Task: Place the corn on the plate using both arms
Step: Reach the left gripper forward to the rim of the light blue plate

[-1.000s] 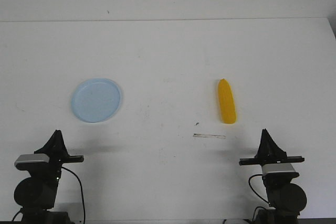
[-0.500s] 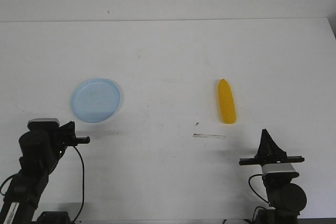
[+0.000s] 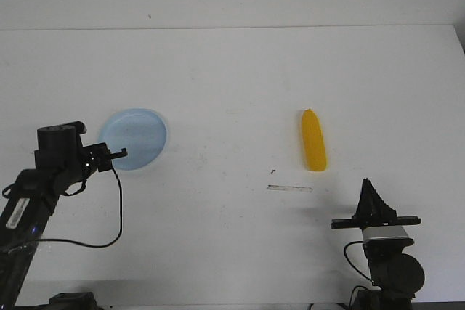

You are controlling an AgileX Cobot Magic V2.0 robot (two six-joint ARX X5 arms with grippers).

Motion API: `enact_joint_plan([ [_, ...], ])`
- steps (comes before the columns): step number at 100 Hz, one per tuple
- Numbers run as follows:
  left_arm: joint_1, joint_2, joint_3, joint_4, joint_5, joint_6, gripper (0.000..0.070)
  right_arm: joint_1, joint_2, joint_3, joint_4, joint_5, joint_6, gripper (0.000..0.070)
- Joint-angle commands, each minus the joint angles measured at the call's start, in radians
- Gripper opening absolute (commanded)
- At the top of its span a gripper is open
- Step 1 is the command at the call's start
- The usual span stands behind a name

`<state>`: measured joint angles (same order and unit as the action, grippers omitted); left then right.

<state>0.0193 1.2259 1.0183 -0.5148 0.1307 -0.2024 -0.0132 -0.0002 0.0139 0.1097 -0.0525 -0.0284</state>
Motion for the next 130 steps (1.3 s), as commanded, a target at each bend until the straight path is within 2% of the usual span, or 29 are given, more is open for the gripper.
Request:
enact_joint_plan([
  [1, 0.022, 0.056, 0.054, -0.042, 0.002, -0.010, 0.0001, 0.002, 0.001, -0.001, 0.010, 0.000, 0.009, 0.0015],
  [35, 0.210, 0.336, 0.267, -0.178, 0.015, -0.008, 0.0001, 0.002, 0.001, -0.001, 0.010, 0.000, 0.009, 0.0015],
  [60, 0.241, 0.540, 0.427, -0.280, 0.138, 0.019, 0.0006, 0.002, 0.001, -0.001, 0.010, 0.000, 0.009, 0.0015],
  [65, 0.241, 0.560, 0.435, -0.277, 0.169, 0.019, 0.0034, 0.002, 0.001, -0.001, 0.010, 0.000, 0.009, 0.0015],
  [74, 0.241, 0.581, 0.435, -0.268, 0.216, 0.028, 0.0170, 0.002, 0.001, -0.001, 0.010, 0.000, 0.009, 0.0015],
  [101, 0.246, 0.595, 0.435, -0.252, 0.214, 0.036, 0.0376, 0.002, 0.001, -0.001, 0.010, 0.000, 0.009, 0.0015],
  [114, 0.247, 0.600, 0.435, -0.242, 0.220, 0.040, 0.0370, 0.002, 0.001, -0.001, 0.010, 0.000, 0.009, 0.0015],
  [130, 0.247, 0.629, 0.435, -0.245, 0.284, 0.071, 0.0366, 0.002, 0.001, -0.001, 0.010, 0.000, 0.009, 0.0015],
])
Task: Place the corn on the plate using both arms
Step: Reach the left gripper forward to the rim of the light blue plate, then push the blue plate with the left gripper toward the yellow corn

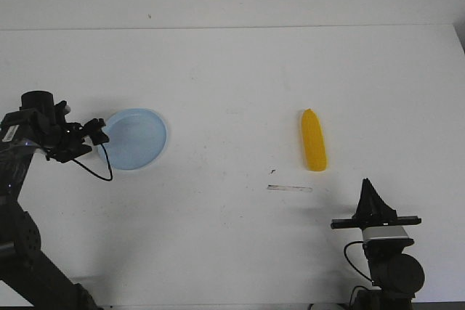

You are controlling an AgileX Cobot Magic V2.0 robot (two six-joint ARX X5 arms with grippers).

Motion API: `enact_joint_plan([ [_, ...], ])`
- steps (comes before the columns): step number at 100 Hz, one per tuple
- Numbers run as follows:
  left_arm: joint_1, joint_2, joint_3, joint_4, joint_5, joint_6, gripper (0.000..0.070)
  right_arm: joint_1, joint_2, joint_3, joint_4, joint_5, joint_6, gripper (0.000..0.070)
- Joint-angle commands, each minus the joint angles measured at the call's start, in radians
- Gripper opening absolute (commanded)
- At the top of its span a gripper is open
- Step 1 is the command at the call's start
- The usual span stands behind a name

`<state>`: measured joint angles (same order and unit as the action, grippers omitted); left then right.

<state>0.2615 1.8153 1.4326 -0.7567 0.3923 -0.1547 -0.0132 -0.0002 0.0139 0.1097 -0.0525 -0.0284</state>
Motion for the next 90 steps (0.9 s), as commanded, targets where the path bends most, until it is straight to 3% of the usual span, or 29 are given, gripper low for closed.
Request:
enact_joint_plan([
  [1, 0.005, 0.043, 0.021, -0.003, 0.026, 0.024, 0.0366, 0.002, 0.001, -0.001, 0.010, 0.000, 0.009, 0.0015],
  [56, -0.005, 0.095, 0.020, -0.005, 0.044, 0.065, 0.0351, 0.002, 0.001, -0.001, 0.010, 0.000, 0.009, 0.0015],
  [72, -0.010, 0.106, 0.020, -0.004, 0.100, 0.066, 0.0231, 0.002, 0.001, -0.001, 0.010, 0.000, 0.009, 0.0015],
  [90, -0.013, 0.120, 0.019, -0.005, 0.099, 0.065, 0.0219, 0.002, 0.001, -0.001, 0.010, 0.000, 0.009, 0.0015],
])
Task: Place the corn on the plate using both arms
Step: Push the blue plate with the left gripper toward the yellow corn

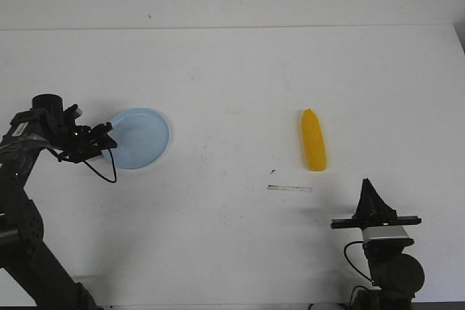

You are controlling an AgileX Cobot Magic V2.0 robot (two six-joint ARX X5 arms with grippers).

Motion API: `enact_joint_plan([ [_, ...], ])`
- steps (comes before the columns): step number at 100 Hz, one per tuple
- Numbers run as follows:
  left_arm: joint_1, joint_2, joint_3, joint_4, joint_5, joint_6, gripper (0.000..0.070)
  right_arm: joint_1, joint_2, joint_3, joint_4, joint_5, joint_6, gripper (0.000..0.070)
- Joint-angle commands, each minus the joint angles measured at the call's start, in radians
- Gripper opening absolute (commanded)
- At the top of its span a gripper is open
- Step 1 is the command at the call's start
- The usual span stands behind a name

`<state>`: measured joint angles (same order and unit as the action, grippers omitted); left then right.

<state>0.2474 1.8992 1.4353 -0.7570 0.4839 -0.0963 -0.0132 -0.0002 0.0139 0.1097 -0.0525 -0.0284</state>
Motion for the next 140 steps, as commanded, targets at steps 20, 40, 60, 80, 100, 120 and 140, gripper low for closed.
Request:
enact_joint_plan([
  [20, -0.006, 0.050, 0.016, -0.006, 0.008, 0.006, 0.0062, 0.002, 0.001, -0.001, 0.010, 0.000, 0.009, 0.0015],
  [40, -0.006, 0.050, 0.016, -0.009, 0.009, 0.006, 0.0000, 0.002, 0.001, -0.001, 0.010, 0.000, 0.009, 0.0015],
  [60, -0.026, 0.042, 0.017, -0.032, 0.061, 0.006, 0.0000, 0.002, 0.001, -0.001, 0.010, 0.000, 0.009, 0.0015],
  [80, -0.081, 0.003, 0.017, -0.032, 0.071, -0.013, 0.0000, 0.002, 0.001, -0.001, 0.010, 0.000, 0.009, 0.0015],
  [100, -0.172, -0.011, 0.017, -0.035, 0.072, -0.029, 0.0000, 0.002, 0.001, -0.001, 0.010, 0.000, 0.009, 0.0015],
  [120, -0.325, -0.011, 0.017, -0.018, 0.072, -0.055, 0.0000, 0.002, 0.001, -0.001, 0.010, 0.000, 0.009, 0.0015],
  [140, -0.450, -0.011, 0.017, 0.031, 0.070, -0.101, 0.0001, 0.002, 0.001, -0.001, 0.010, 0.000, 0.009, 0.0015],
])
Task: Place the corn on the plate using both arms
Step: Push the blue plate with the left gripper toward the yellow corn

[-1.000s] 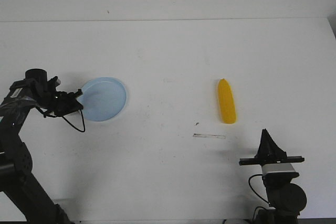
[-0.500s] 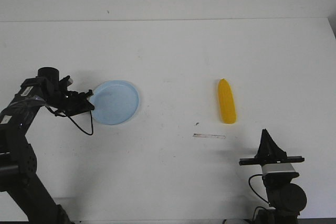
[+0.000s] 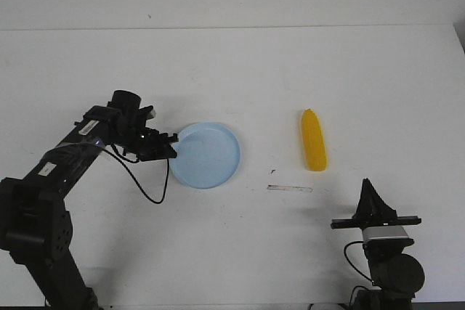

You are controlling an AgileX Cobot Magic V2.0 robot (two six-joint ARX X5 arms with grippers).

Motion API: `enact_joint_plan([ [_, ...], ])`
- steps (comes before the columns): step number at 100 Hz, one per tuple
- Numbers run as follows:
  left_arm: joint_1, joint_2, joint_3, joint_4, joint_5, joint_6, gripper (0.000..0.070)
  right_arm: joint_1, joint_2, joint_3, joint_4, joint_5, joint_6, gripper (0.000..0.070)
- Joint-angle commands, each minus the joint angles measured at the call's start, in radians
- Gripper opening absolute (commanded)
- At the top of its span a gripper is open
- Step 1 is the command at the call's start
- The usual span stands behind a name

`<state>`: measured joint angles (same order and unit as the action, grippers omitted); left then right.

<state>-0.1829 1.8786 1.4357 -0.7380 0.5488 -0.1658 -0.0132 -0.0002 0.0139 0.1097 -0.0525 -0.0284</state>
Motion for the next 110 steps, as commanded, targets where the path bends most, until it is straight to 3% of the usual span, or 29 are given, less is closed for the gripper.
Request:
enact_joint_plan([
  [1, -0.025, 0.010, 0.016, 0.015, 0.005, -0.035, 0.0001, 0.002, 0.001, -0.001, 0.010, 0.000, 0.009, 0.0015],
  [14, -0.095, 0.010, 0.016, 0.046, -0.009, -0.047, 0.0001, 0.002, 0.001, -0.001, 0.010, 0.000, 0.009, 0.0015],
  [30, -0.161, 0.010, 0.016, 0.088, -0.084, -0.124, 0.0001, 0.002, 0.001, -0.001, 0.010, 0.000, 0.009, 0.0015],
  [50, -0.191, 0.010, 0.016, 0.108, -0.138, -0.177, 0.0001, 0.002, 0.001, -0.001, 0.010, 0.000, 0.009, 0.0015],
  [77, -0.191, 0.010, 0.016, 0.105, -0.137, -0.187, 0.0005, 0.002, 0.001, -0.001, 0.010, 0.000, 0.009, 0.0015],
  [83, -0.191, 0.010, 0.016, 0.105, -0.137, -0.187, 0.0063, 0.002, 0.001, -0.001, 0.010, 0.000, 0.009, 0.0015],
  [92, -0.190, 0.010, 0.016, 0.103, -0.137, -0.187, 0.0211, 0.002, 0.001, -0.001, 0.010, 0.000, 0.009, 0.0015],
  [110, -0.188, 0.008, 0.016, 0.103, -0.137, -0.187, 0.0216, 0.002, 0.001, -0.001, 0.010, 0.000, 0.009, 0.0015],
])
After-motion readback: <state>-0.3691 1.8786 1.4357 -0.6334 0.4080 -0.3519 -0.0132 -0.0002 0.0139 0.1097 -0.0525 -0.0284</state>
